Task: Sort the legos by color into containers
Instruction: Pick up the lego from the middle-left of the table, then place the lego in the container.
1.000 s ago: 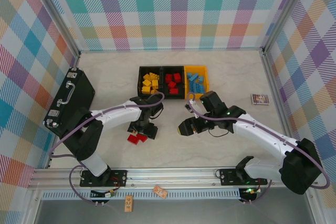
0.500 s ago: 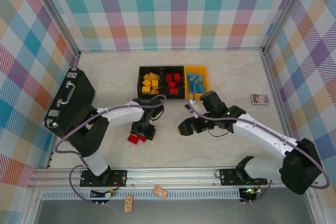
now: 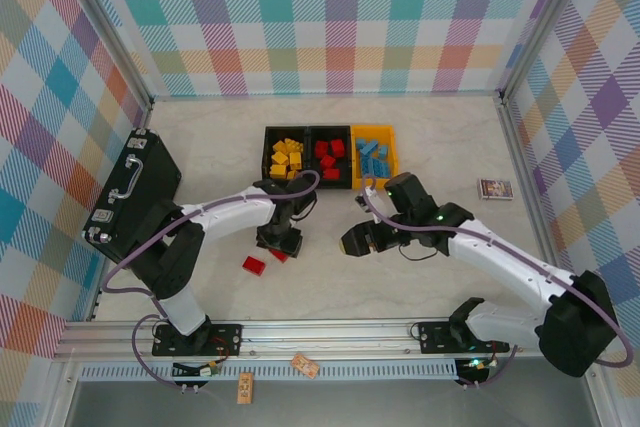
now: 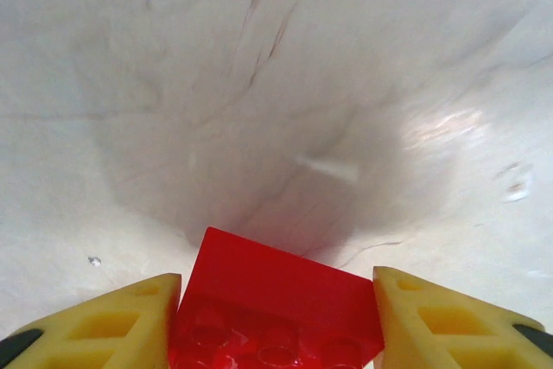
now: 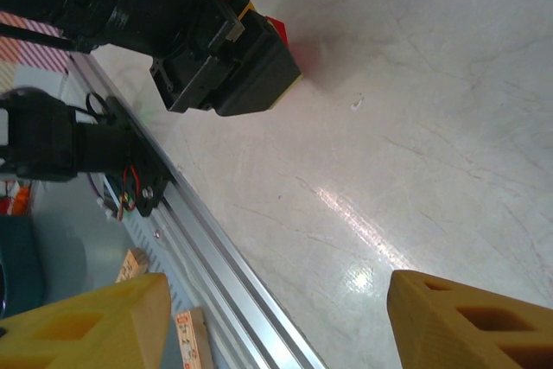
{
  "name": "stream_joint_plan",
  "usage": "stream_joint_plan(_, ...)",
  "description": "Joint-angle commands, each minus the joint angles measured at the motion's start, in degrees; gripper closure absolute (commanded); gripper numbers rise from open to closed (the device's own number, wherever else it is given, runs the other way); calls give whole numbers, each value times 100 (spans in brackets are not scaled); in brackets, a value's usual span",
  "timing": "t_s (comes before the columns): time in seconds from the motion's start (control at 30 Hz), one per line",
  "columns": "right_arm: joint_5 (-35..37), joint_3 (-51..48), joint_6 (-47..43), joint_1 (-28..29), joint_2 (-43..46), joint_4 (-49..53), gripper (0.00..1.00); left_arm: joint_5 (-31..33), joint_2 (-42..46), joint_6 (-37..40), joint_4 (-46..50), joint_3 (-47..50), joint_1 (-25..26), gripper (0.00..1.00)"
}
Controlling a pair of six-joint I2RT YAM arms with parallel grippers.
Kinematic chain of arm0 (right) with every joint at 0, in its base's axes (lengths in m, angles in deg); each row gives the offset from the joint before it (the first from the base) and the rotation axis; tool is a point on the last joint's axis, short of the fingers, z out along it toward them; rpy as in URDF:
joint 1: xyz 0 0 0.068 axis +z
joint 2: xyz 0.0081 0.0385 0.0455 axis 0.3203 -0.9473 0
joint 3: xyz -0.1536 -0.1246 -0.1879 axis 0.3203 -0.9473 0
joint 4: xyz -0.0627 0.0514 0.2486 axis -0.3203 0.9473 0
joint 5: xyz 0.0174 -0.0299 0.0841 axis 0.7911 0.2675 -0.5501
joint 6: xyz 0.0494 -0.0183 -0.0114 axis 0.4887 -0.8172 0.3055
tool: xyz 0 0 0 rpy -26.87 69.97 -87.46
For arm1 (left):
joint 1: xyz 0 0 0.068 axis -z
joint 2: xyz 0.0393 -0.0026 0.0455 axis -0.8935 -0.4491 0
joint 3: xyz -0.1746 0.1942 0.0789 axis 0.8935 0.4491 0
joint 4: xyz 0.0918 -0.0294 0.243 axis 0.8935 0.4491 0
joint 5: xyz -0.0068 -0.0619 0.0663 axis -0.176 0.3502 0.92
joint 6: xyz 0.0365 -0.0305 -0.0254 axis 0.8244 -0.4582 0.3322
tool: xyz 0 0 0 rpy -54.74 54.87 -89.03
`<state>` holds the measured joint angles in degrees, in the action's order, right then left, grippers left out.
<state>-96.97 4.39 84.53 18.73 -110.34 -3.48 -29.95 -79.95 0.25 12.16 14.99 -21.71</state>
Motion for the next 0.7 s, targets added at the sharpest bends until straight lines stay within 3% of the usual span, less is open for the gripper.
stream_joint_plan(0.0,75,-154,209,-353,274,-154,33,-165,283,-200,62,-465,35,56)
stream_joint_plan(0.3,356,-127,409,-837,397,-111,33,-31,-148,-475,-41,-1916,34,57)
stream_joint_plan(0.67,505,-268,581,-972,526,-161,33,286,-1783,-563,-150,-4198,-181,57)
